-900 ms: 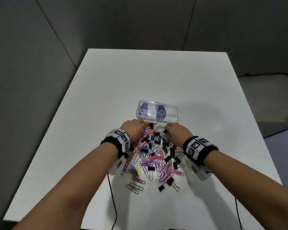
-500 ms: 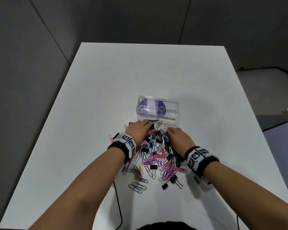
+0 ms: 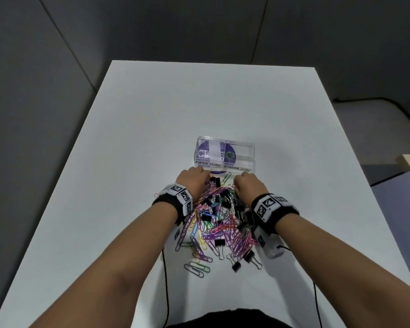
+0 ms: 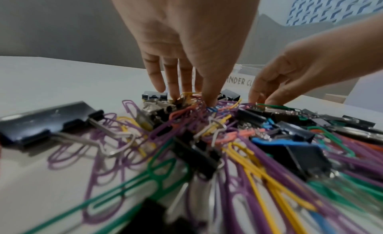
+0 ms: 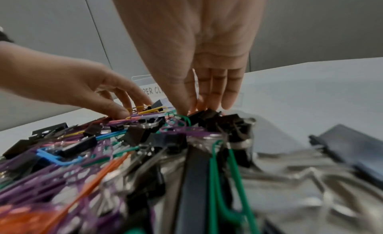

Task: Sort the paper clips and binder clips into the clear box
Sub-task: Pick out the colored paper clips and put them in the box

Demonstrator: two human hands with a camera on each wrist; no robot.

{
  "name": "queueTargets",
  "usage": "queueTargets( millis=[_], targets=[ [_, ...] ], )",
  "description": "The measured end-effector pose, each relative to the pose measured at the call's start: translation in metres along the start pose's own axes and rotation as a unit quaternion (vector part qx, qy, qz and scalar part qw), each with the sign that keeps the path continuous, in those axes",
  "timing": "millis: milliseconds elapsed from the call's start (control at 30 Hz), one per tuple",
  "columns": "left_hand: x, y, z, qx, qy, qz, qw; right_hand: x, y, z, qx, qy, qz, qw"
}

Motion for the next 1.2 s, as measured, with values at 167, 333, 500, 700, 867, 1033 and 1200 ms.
queueTargets(
  millis=[167,333,500,700,867,1033,1200],
  targets=[
    [-0.004,0.006,0.002,-0.003,-0.011,-0.018,1.000,-0.006,0.016,0.005,0.055,0.058,-0.059,0.995],
    [-0.008,0.010,0.003,-0.012,-0.029,-0.047,0.998,-0.006,0.018,0.011,0.056,0.091,-0.083,0.991],
    [-0.011,0.009,0.002,0.004,-0.027,-0.059,0.998,-0.009,0.009,0.014,0.051,0.108,-0.053,0.991],
    [-0.020,0.000,-0.002,0.001,-0.081,-0.032,0.996,-0.018,-0.004,0.014,0.030,0.165,-0.001,0.986],
    [-0.022,-0.007,-0.007,-0.050,-0.140,-0.040,0.988,-0.017,-0.006,0.015,0.061,0.169,-0.006,0.984],
    [-0.020,-0.011,-0.008,-0.063,-0.087,-0.034,0.994,-0.013,-0.008,-0.003,0.027,0.093,-0.033,0.995],
    [-0.015,-0.006,-0.006,-0.039,-0.059,-0.065,0.995,0.001,-0.002,-0.008,0.044,0.041,-0.069,0.996]
  ],
)
Point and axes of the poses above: each hand's wrist, its own y-axis towards the middle knuckle, its own x-axis out of the palm, z = x × y, the point moved 3 cm from there along y, towards the middle knuckle, and after that the axes turned 4 degrees about -y, right-handed, at the moved point
